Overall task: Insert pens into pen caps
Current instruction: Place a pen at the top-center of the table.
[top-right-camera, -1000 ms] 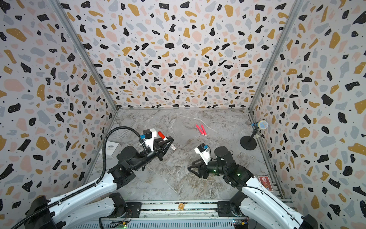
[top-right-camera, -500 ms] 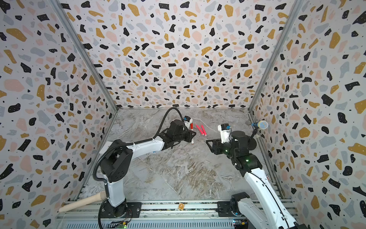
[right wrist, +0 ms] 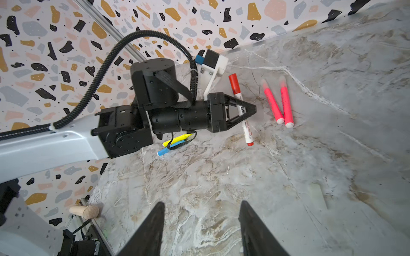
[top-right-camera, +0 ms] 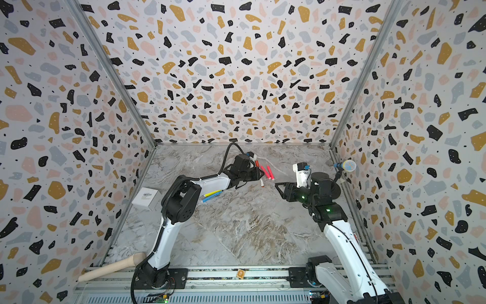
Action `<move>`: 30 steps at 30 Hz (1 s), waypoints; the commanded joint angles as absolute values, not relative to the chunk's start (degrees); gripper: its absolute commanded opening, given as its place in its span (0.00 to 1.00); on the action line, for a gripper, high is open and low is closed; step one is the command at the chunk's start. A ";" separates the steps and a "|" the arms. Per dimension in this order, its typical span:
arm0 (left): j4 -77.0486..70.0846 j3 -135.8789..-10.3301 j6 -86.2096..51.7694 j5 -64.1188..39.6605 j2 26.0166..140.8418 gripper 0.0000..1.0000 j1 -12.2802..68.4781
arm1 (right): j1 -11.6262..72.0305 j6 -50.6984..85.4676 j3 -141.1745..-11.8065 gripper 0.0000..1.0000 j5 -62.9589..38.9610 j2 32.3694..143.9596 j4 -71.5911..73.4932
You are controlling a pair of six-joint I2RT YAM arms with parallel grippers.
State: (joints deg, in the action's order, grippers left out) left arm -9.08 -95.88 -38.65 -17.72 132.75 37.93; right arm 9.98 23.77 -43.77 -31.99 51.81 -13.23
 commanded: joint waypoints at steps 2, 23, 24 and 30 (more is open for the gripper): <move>-10.72 -99.36 -41.87 -18.05 135.39 0.04 37.90 | 9.76 24.60 -43.37 0.55 -33.83 51.20 -10.89; 5.17 -85.37 -27.54 2.71 110.93 0.99 35.54 | 9.74 25.01 -42.56 0.55 -34.36 46.93 -9.49; 6.58 -82.88 -26.03 5.14 107.78 0.97 35.27 | 9.76 24.75 -42.30 0.55 -34.57 46.73 -9.35; 11.74 -63.49 -20.54 11.75 88.83 0.74 31.42 | 9.86 23.05 -39.29 0.54 -38.40 45.28 -6.78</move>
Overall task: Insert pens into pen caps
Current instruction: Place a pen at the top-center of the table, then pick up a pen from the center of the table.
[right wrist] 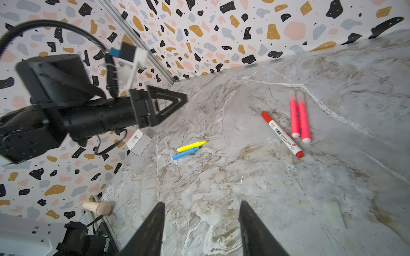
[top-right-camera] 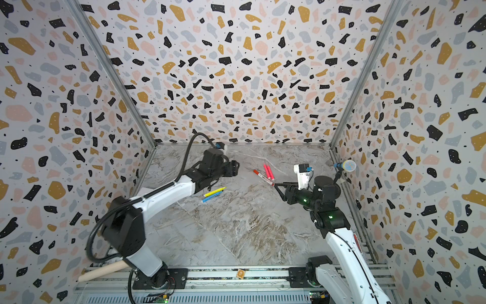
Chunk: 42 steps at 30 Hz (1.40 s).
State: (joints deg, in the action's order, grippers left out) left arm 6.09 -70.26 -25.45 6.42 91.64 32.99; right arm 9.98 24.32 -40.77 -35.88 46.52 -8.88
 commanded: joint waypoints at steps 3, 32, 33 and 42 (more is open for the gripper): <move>12.40 -57.20 -19.09 11.64 85.53 0.69 29.42 | 10.72 23.97 -37.15 0.54 -40.98 45.21 -3.86; 6.33 -51.53 -16.75 4.70 96.68 0.57 23.53 | 18.11 22.67 -32.63 0.54 -39.77 47.55 -0.88; 6.19 -51.30 -16.79 4.43 96.61 0.56 23.50 | 18.10 22.68 -32.52 0.54 -39.68 47.55 -0.86; 6.04 -49.67 -17.57 3.86 95.46 0.53 23.48 | 18.11 23.09 -32.26 0.53 -39.39 47.35 -0.61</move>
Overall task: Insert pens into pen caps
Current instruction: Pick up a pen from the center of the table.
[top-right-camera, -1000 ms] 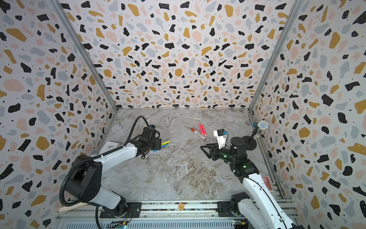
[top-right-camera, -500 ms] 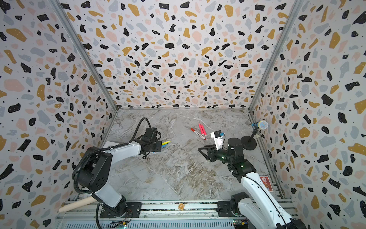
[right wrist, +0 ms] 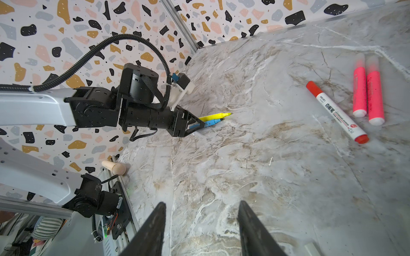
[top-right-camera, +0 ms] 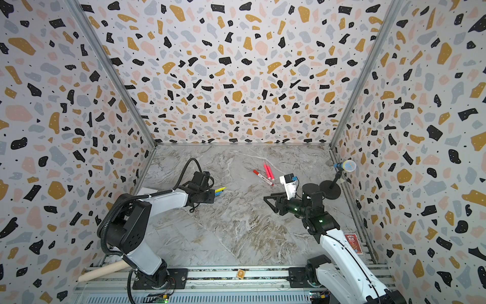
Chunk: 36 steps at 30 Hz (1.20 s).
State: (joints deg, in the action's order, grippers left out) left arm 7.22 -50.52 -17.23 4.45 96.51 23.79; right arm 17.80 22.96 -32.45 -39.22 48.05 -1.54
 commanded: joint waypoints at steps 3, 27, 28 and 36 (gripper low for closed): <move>6.42 -49.23 -18.01 4.58 94.72 0.55 23.47 | 18.10 23.14 -31.99 0.53 -39.35 47.03 -0.67; 8.12 -45.48 -18.16 3.34 92.14 0.36 25.43 | 18.11 23.72 -31.82 0.52 -37.96 45.97 -0.93; 8.24 -45.58 -17.99 3.18 92.34 0.36 25.72 | 18.11 23.69 -31.77 0.52 -37.92 45.92 -0.88; 10.50 -48.52 -16.44 3.69 95.82 0.41 28.21 | 18.11 23.79 -31.45 0.52 -38.05 45.82 -0.57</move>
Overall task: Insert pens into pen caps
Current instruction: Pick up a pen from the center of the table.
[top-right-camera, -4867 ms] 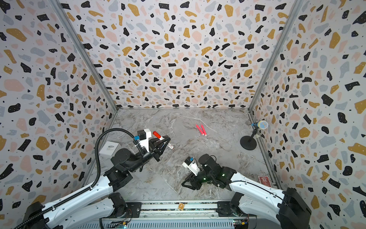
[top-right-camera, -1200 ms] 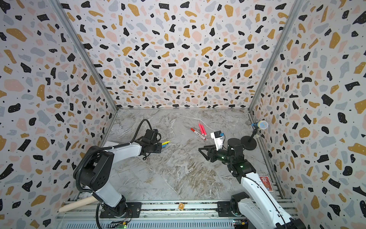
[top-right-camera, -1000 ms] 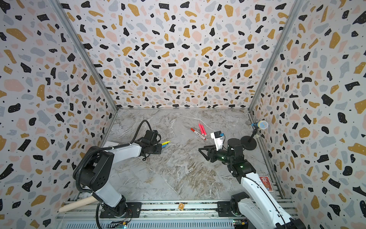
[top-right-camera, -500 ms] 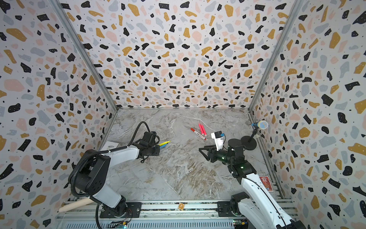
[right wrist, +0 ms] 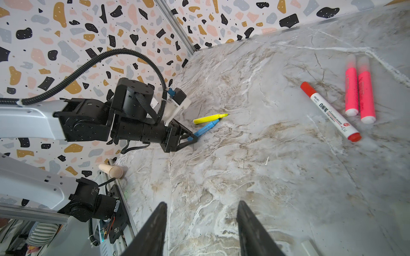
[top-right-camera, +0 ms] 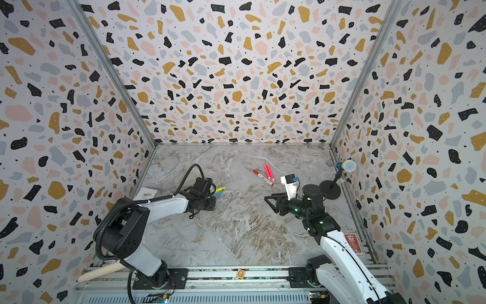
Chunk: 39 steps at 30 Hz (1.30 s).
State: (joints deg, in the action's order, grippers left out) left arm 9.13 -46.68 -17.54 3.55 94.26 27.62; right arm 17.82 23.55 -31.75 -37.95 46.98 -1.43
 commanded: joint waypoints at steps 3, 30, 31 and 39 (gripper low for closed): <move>10.75 -49.88 -16.18 3.78 97.39 0.41 28.47 | 18.06 23.82 -31.30 0.52 -37.84 45.38 -0.58; -2.85 -41.95 -17.59 -13.14 65.13 0.07 35.95 | 18.10 28.46 -32.63 0.63 -51.59 54.57 14.77; -3.98 -41.31 -18.19 -13.18 64.52 0.07 36.46 | 18.79 29.88 -32.46 0.64 -52.58 55.98 17.86; -10.48 -38.12 -22.15 -13.62 62.50 0.07 40.87 | 27.24 34.25 -36.76 0.68 -50.60 67.16 31.06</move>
State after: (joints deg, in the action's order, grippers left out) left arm -4.14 -38.70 -19.81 -12.62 63.81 39.77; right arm 25.67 31.59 -33.30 -49.89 65.43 22.65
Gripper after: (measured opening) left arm 0.128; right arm 0.679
